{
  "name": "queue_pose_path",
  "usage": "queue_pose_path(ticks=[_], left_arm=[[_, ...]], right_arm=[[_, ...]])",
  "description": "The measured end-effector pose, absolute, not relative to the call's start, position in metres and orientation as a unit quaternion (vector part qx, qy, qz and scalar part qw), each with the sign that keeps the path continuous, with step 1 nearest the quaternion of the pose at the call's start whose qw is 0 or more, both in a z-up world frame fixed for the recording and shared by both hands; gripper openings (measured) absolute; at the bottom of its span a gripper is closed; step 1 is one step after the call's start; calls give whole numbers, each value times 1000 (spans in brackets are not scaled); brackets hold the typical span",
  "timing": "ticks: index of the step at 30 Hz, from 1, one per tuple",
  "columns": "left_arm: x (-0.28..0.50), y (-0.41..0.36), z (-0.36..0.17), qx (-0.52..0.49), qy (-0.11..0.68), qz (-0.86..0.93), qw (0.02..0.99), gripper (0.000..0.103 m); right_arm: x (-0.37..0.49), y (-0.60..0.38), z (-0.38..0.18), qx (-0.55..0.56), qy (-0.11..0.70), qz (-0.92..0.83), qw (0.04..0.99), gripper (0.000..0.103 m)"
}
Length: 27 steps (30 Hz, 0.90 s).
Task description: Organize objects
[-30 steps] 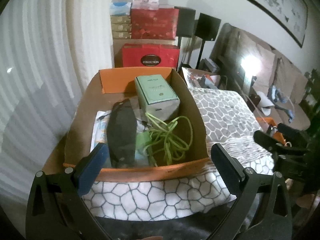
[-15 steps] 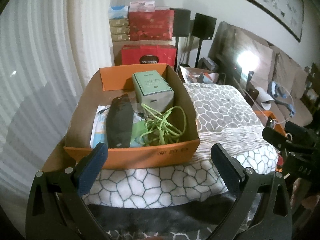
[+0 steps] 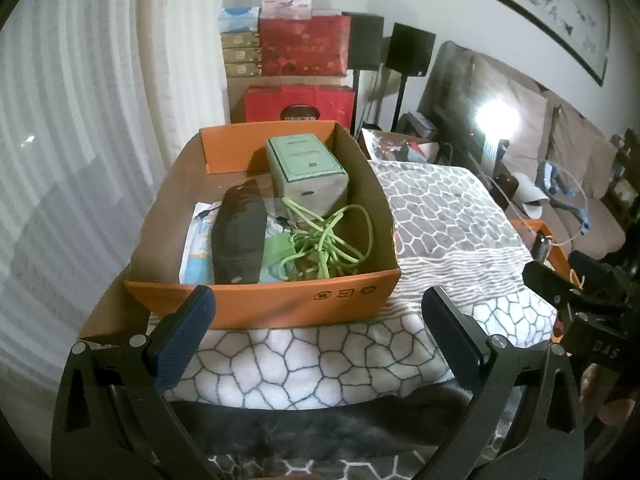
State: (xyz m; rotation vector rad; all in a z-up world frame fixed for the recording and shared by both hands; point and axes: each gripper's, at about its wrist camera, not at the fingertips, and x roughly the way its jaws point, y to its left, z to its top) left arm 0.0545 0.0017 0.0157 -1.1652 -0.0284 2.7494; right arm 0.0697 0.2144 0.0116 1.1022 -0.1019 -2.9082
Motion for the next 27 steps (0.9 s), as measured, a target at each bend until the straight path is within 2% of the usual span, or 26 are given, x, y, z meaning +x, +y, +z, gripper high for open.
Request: queue_pose_path(ticks=[27], left_arm=[[54,-3,17,-390,-17,917,75,103]], right_arm=[[71,211,13,351,-28,-936,12,103]])
